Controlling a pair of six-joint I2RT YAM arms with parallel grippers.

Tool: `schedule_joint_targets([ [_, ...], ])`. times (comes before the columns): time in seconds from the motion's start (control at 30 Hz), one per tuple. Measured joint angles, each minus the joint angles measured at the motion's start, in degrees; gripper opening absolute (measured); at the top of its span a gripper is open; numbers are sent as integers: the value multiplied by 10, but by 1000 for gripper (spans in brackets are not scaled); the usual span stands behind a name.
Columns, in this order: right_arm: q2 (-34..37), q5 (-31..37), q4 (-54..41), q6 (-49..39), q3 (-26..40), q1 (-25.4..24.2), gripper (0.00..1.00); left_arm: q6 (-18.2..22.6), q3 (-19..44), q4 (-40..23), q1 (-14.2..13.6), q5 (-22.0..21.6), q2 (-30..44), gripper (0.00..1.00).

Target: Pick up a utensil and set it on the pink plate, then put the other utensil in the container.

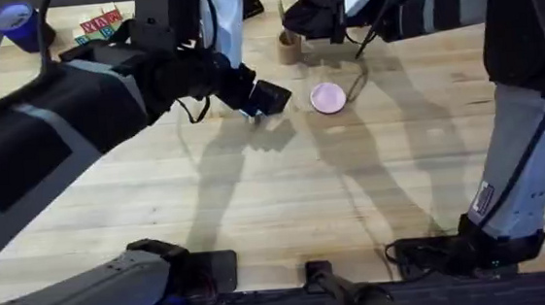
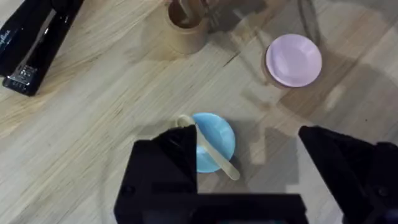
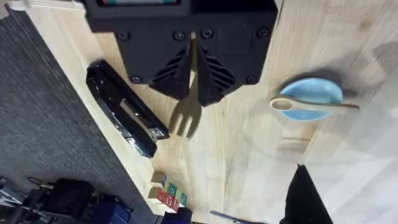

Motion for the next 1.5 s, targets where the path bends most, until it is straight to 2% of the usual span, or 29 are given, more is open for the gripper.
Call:
schedule_joint_targets([
  [0.1, 0, 0, 1, 0, 0, 0, 65, 0, 0, 0, 0, 0, 0, 993],
  [0.27, 0, 0, 1, 4, 0, 0, 292, 0, 0, 0, 0, 0, 0, 994],
  [0.53, 0, 0, 2, 7, 0, 0, 470, 0, 0, 0, 0, 0, 0, 993],
  [0.57, 0, 0, 2, 9, 0, 0, 534, 0, 0, 0, 0, 0, 0, 993],
  [0.7, 0, 0, 38, 40, 0, 0, 931, 0, 0, 0, 0, 0, 0, 993],
  [0.73, 0, 0, 47, 50, 1, 0, 978, 0, 0, 0, 0, 0, 0, 993],
  [0.9, 0, -2, 57, 115, 26, 0, 995, 0, 0, 0, 0, 0, 0, 993],
  [1.03, 0, -24, 59, 179, 74, 0, 996, 0, 0, 0, 0, 0, 0, 993],
  [1.23, 0, -48, 60, 318, 139, 0, 996, 0, 0, 0, 0, 0, 0, 993],
  [1.5, 0, -99, 60, 476, 188, -8, 996, 0, 0, 0, 0, 0, 0, 993],
])
